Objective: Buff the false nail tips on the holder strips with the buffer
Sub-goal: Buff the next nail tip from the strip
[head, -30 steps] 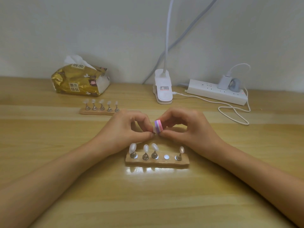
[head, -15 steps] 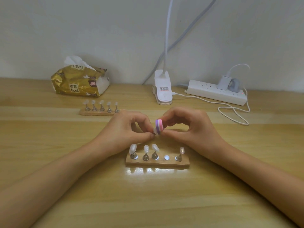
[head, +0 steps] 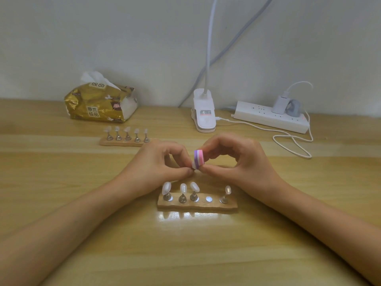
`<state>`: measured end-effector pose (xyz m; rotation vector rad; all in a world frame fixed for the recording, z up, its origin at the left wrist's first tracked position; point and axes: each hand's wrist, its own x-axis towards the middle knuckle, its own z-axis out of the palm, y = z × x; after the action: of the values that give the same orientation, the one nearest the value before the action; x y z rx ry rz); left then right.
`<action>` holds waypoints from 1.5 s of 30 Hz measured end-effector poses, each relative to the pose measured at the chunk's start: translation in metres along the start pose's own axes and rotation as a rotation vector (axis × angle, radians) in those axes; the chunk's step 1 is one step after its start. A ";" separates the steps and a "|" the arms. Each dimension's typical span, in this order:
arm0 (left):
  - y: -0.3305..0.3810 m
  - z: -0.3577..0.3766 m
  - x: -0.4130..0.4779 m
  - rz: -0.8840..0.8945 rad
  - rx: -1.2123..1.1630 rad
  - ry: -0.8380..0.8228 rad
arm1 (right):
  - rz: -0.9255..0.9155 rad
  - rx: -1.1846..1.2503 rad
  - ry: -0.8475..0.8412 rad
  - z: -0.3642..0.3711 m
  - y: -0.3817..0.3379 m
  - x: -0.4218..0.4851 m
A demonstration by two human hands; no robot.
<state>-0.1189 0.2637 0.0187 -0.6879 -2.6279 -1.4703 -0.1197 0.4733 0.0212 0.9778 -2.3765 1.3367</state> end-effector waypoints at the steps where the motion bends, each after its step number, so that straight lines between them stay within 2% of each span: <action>1: 0.000 0.000 0.000 0.001 0.000 0.002 | 0.001 -0.002 -0.004 0.000 0.000 0.000; 4: -0.001 0.000 0.001 -0.004 -0.002 0.006 | 0.042 0.014 -0.026 -0.001 0.000 0.001; 7: -0.001 0.000 0.001 0.002 0.006 0.005 | -0.021 0.013 0.018 0.001 -0.002 0.001; 11: -0.002 0.000 0.001 -0.004 0.006 0.003 | 0.043 0.011 -0.013 0.000 -0.002 0.002; 14: -0.002 0.000 0.001 0.003 0.017 0.005 | -0.011 0.018 0.020 0.001 -0.004 0.003; 22: -0.001 0.000 0.001 -0.007 -0.009 -0.004 | 0.012 0.052 0.042 -0.001 -0.005 0.001; 32: -0.003 -0.001 0.002 -0.012 -0.006 -0.006 | 0.075 0.057 -0.042 -0.001 -0.001 0.001; 36: -0.001 0.000 0.001 -0.004 -0.001 -0.003 | 0.027 0.002 -0.023 0.000 -0.002 0.002; 39: -0.001 -0.001 0.001 -0.014 0.012 0.004 | 0.078 0.032 -0.037 -0.001 -0.003 0.001; 42: -0.001 0.000 0.001 -0.011 0.008 -0.005 | 0.017 0.004 0.014 0.001 -0.004 0.001; 45: -0.001 0.000 0.001 -0.019 0.001 0.001 | 0.076 0.022 -0.018 0.000 -0.002 0.002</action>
<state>-0.1206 0.2637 0.0180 -0.6637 -2.6422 -1.4738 -0.1196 0.4720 0.0239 0.9174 -2.4405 1.3890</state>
